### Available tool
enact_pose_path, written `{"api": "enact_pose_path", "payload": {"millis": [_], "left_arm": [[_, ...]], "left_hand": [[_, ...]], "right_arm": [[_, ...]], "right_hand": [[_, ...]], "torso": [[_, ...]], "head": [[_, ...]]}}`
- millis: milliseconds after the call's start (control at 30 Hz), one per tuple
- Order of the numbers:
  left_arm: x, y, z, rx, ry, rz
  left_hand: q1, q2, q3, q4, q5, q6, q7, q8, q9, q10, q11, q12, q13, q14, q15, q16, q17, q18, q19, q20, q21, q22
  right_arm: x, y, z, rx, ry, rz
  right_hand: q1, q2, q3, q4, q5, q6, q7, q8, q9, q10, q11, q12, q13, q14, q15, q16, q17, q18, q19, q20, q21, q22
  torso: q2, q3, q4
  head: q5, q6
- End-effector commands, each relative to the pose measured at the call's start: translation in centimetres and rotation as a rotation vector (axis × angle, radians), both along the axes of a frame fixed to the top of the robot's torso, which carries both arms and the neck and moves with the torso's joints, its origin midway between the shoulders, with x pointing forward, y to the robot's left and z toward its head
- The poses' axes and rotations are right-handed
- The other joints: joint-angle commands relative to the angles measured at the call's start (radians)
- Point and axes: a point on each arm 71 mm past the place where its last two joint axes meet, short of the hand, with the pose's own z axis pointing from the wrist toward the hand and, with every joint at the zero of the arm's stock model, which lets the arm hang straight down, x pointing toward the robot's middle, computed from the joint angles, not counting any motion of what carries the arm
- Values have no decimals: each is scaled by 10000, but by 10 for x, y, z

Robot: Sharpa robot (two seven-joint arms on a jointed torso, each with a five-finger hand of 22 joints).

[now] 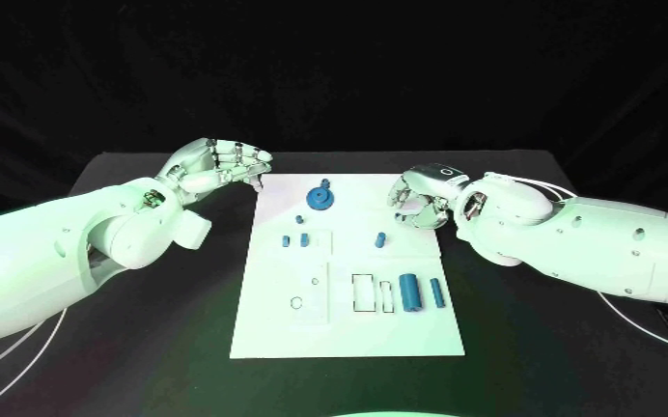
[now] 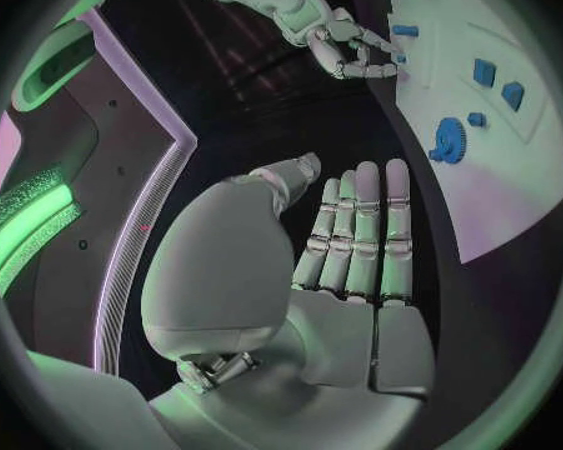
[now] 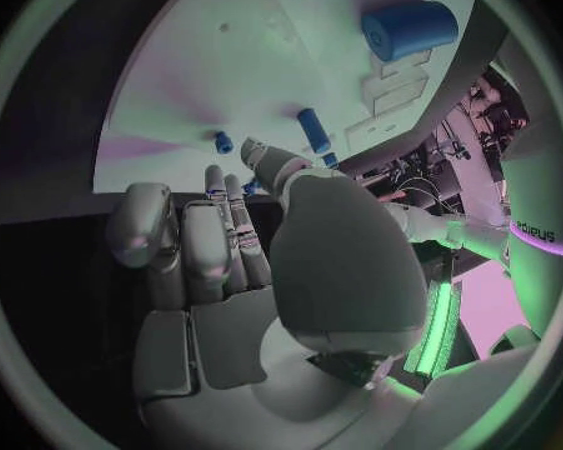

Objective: Assemble the parts on the task board

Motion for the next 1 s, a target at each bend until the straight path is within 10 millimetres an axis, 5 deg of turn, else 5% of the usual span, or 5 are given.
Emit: {"api": "enact_pose_path", "payload": {"millis": [33,600,767,1000], "left_arm": [[0,0,2,-265,-116,134],[1,3,1,-154,-47,325],[1,4,0,-66,84,373],[2,5,-1,-9,152,401]], "left_hand": [[130,72,-66,-33,-18,13,49,4,7,-55,-9,-13,-26,108,-17,-58,-25,111,113,-11,-75,-22],[199,128,-105,-53,-33,49,62,15,10,-17,-12,7,-43,259,-37,-58,-49,114,260,-45,-72,-38],[227,194,-99,-47,-33,65,64,19,10,-4,-16,12,-52,292,-44,-75,-66,113,303,-59,-76,-45],[256,213,-98,-61,-35,75,64,22,11,-8,-18,9,-59,303,-48,-87,-75,112,321,-67,-77,-47]], "right_arm": [[0,1,-6,-344,235,57],[4,3,-12,-427,275,-129],[4,4,-13,-518,368,-122],[4,3,-14,-904,337,-136]], "right_hand": [[56,64,60,39,-80,24,-43,11,14,81,9,53,12,263,55,106,94,-171,58,7,98,102],[323,395,640,126,-211,226,-59,145,105,341,-31,82,25,302,20,473,347,-245,194,4,550,494],[568,598,1014,-34,-321,381,-100,280,200,655,-111,175,94,276,-44,514,308,-249,192,-48,627,583],[756,532,1170,-361,-302,500,-141,416,307,943,-197,251,199,286,-119,634,383,-310,294,-105,966,864]], "torso": [[6,15,3],[7,15,0],[2,17,-13],[-11,19,-16]], "head": [[22,-18],[51,-92],[60,-129],[62,-173]]}}
